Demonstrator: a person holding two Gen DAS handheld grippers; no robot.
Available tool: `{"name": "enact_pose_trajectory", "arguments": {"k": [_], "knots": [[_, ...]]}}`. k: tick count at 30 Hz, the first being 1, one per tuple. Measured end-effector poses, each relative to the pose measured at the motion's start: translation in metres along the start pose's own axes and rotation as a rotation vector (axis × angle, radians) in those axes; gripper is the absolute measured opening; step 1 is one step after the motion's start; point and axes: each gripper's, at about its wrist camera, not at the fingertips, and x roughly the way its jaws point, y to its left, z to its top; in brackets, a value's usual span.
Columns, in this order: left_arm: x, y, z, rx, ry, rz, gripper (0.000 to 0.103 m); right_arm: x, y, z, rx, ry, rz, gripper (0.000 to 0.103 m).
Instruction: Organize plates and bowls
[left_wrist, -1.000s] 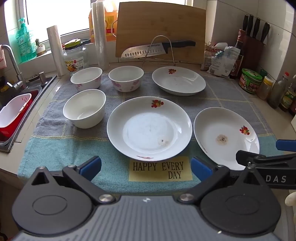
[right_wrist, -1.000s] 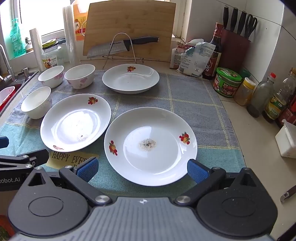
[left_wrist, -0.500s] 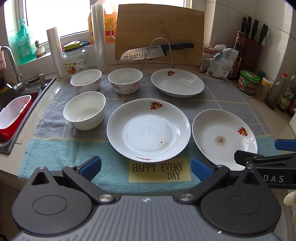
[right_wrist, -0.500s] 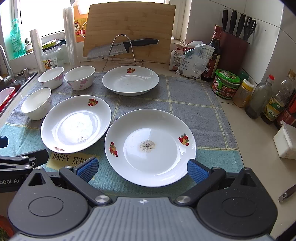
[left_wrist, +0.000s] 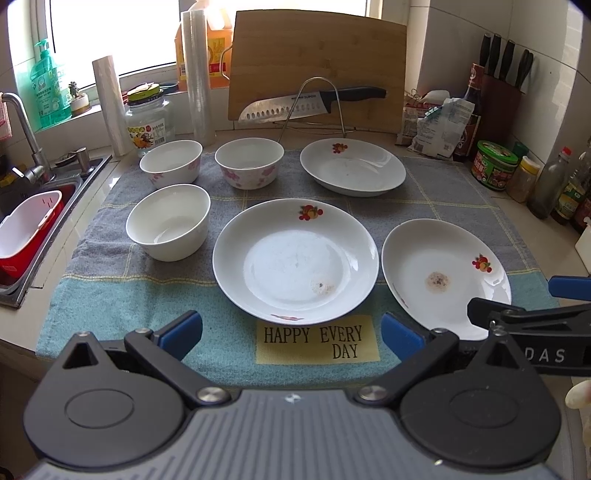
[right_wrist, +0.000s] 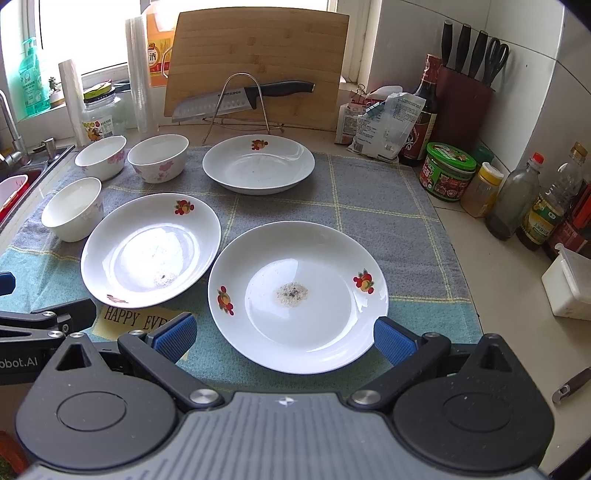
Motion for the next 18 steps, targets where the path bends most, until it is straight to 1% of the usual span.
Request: {"name": "enact_pose_trajectory", "arguments": {"k": [18], "knots": [[-0.0023, -0.0004, 0.0019, 0.003, -0.002, 0.001, 0.102, -0.0003, -0.0001, 0.0009, -0.002, -0.002, -0.002, 0.103]]}}
